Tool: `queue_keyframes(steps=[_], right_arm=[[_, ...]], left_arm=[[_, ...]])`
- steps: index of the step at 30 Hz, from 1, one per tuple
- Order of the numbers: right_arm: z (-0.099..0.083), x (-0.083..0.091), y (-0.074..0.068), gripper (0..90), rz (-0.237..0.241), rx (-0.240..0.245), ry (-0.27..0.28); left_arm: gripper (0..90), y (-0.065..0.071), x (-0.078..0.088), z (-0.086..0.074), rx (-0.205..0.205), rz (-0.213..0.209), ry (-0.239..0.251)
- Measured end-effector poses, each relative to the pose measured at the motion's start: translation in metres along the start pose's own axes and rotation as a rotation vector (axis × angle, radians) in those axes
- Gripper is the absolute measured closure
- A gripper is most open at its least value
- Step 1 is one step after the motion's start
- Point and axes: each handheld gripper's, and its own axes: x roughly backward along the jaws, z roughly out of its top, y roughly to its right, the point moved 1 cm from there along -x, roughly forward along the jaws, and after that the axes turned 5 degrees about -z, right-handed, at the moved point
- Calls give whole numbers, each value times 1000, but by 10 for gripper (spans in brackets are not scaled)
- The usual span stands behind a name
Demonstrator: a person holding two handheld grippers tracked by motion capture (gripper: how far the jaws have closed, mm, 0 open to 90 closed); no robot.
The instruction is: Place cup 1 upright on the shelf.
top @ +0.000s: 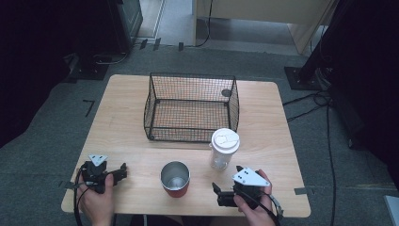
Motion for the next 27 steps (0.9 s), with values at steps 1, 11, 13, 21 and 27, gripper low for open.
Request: queue_keyframes(steps=[1, 11, 13, 21, 27], right_arm=[[1, -2, -6, 13, 19, 4, 4], [5, -6, -24, 13, 75, 17, 21], [6, -6, -28, 13, 84, 22, 27], [10, -9, -43, 13, 117, 50, 33], [14, -10, -54, 13, 142, 67, 42]], left_arm=[[1, 0, 0, 0, 0, 0, 0], [1, 0, -1, 1, 0, 1, 0], [1, 0, -1, 1, 1, 1, 0], [1, 0, -1, 1, 1, 1, 0], [1, 0, -1, 1, 0, 1, 0]])
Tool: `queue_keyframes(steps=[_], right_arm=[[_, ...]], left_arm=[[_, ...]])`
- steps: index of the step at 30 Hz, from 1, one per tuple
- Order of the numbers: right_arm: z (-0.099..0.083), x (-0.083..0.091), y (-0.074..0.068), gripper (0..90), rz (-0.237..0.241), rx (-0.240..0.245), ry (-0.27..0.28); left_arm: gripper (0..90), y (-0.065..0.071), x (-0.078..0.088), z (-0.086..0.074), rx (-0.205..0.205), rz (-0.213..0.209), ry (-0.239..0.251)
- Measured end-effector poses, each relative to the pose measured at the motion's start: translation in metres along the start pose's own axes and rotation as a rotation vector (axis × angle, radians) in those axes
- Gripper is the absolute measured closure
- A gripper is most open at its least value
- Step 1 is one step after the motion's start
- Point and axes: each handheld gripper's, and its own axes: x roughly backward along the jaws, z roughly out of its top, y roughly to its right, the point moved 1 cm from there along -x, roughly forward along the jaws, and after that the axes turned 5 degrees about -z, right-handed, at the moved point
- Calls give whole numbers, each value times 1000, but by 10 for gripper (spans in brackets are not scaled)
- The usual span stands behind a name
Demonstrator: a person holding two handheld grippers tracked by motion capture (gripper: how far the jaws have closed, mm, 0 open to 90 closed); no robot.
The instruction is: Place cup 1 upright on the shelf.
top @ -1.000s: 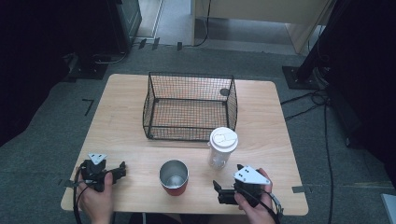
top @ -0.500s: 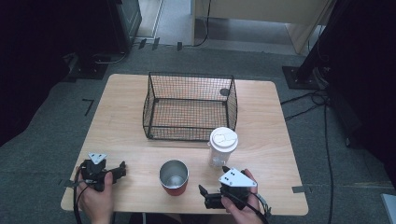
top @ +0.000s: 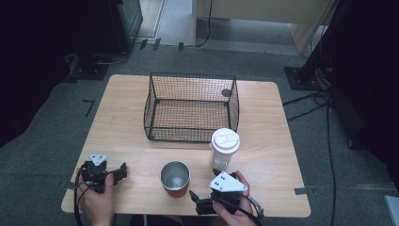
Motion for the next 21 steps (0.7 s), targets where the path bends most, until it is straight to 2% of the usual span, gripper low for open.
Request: queue_keyframes(steps=[15, 21], right_arm=[[7, -6, -18, 13, 64, 22, 9], [12, -15, -26, 13, 83, 25, 8]], left_arm=[[1, 0, 0, 0, 1, 0, 0], [1, 0, 0, 0, 2, 0, 0]])
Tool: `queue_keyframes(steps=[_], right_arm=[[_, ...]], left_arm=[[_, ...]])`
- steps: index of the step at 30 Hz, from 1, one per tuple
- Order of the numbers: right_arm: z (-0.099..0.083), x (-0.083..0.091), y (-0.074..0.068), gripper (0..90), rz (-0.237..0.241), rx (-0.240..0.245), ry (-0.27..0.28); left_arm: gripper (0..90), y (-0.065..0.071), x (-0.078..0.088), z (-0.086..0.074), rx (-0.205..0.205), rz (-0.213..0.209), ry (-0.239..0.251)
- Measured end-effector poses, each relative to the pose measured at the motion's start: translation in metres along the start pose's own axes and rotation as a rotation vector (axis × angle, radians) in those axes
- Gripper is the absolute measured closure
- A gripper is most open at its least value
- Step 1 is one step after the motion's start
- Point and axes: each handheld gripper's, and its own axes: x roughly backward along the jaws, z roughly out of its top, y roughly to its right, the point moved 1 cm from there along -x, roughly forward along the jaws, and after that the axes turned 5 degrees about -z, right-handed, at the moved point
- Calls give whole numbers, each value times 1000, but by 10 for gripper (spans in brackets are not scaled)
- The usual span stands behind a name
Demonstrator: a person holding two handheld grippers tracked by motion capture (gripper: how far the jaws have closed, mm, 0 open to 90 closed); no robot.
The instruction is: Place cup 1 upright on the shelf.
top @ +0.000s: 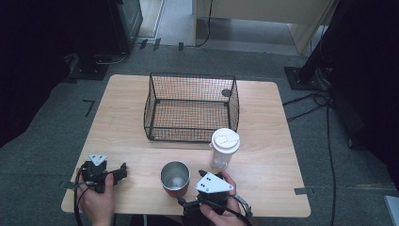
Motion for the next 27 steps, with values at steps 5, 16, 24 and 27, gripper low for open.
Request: queue_keyframes(steps=[5, 16, 24, 27], right_arm=[[3, -10, -8, 13, 23, 0, -10], [11, -30, -19, 15, -15, -31, 5], [13, -40, -22, 45, -64, -36, -7], [13, -42, -22, 53, -74, -39, -6]], left_arm=[[1, 0, 0, 0, 0, 0, 0], [1, 0, 0, 0, 0, 0, 1], [1, 0, 0, 0, 0, 0, 0], [1, 0, 0, 0, 0, 0, 0]])
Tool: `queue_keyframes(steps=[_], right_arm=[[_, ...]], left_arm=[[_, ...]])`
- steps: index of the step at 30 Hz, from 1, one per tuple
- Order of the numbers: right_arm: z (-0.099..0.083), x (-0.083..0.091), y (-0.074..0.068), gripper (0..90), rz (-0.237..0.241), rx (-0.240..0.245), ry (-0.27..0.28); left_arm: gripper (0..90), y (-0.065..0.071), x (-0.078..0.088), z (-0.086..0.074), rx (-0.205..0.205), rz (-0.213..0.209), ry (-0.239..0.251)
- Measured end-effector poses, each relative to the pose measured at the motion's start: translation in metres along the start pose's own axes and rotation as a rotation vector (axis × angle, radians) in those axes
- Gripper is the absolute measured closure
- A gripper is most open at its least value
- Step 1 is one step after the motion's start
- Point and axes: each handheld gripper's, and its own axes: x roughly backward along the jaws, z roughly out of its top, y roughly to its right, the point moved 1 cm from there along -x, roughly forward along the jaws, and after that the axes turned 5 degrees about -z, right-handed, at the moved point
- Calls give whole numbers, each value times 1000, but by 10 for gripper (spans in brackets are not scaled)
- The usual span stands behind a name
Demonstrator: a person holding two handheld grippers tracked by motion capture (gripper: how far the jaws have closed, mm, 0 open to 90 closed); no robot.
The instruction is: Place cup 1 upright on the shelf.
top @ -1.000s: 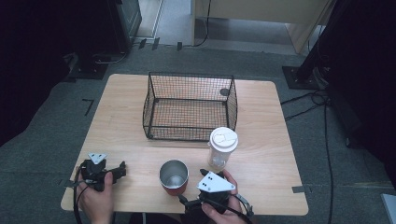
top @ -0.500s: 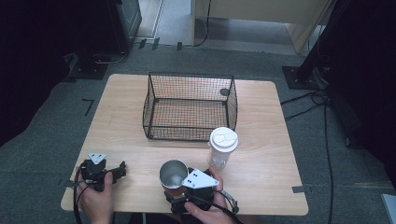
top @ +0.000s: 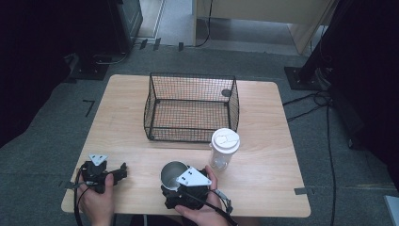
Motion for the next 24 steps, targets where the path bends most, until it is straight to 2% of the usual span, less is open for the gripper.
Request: queue_keyframes(steps=[18, 24], right_arm=[[1, -3, -1, 69, -9, 12, 23], [2, -3, -1, 71, -8, 0, 23]], left_arm=[[1, 0, 0, 0, 0, 0, 0], [1, 0, 0, 0, 0, 0, 0]])
